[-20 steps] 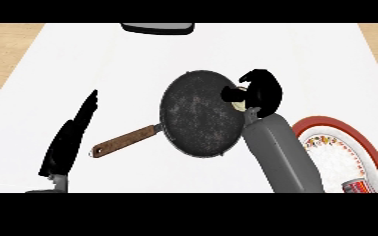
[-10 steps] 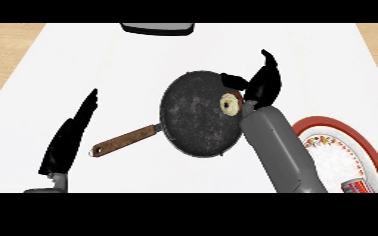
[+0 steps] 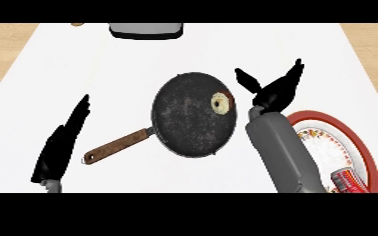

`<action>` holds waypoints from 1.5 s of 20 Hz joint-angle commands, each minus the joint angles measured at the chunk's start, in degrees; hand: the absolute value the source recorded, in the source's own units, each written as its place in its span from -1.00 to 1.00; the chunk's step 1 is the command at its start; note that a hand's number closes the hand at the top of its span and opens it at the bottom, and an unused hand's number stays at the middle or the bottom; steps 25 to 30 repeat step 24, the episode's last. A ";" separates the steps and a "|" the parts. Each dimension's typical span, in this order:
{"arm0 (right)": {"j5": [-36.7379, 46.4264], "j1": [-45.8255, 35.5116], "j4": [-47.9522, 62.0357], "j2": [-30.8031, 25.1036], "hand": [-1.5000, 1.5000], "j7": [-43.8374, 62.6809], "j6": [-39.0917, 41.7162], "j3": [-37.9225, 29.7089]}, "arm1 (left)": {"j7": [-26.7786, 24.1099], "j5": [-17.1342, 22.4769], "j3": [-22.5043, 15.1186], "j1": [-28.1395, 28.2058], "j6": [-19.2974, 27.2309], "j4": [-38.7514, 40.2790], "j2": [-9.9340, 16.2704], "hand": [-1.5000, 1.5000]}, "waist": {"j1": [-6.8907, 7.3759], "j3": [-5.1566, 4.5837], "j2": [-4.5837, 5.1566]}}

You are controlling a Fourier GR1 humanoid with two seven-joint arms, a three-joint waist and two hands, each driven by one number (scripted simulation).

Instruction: Pick the cupcake from the plate and place it in the pan

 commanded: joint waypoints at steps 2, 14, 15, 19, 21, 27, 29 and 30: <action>5.13 7.74 -5.98 0.25 -1.00 4.80 -12.41 0.02 | -0.61 1.05 2.03 2.53 -0.28 -1.47 1.13 0.00 | -1.94 -0.08 -0.68; 18.07 52.81 -45.29 0.26 -1.00 1.91 -8.06 15.13 | 0.12 0.64 1.83 5.42 0.34 -3.30 0.02 0.00 | -4.08 -0.13 -0.77; 18.95 57.63 -47.01 0.26 -1.00 1.26 -10.03 17.53 | -1.58 1.26 3.59 4.57 0.19 -2.00 1.01 0.00 | -3.90 -0.12 -0.60; 21.97 73.28 -57.95 0.26 -1.00 -1.41 -11.49 25.22 | 0.26 -0.54 1.51 3.36 0.89 -2.23 -0.36 0.00 | -3.47 -0.06 -0.32; 20.31 79.71 -61.89 -4.85 -1.00 -2.34 -15.23 28.20 | -1.11 -0.50 1.67 4.28 0.67 -2.07 -0.33 0.00 | -2.99 -0.01 -0.35; 20.37 85.60 -66.01 -6.85 -1.00 -4.08 -15.93 32.01 | -1.06 0.38 2.45 1.88 -0.49 -0.07 -0.04 0.00 | -2.50 0.01 -0.17; 20.37 85.60 -66.01 -6.85 -1.00 -4.08 -15.93 32.01 | -1.06 0.38 2.45 1.88 -0.49 -0.07 -0.04 0.00 | -2.50 0.01 -0.17; 20.37 85.60 -66.01 -6.85 -1.00 -4.08 -15.93 32.01 | -1.06 0.38 2.45 1.88 -0.49 -0.07 -0.04 0.00 | -2.50 0.01 -0.17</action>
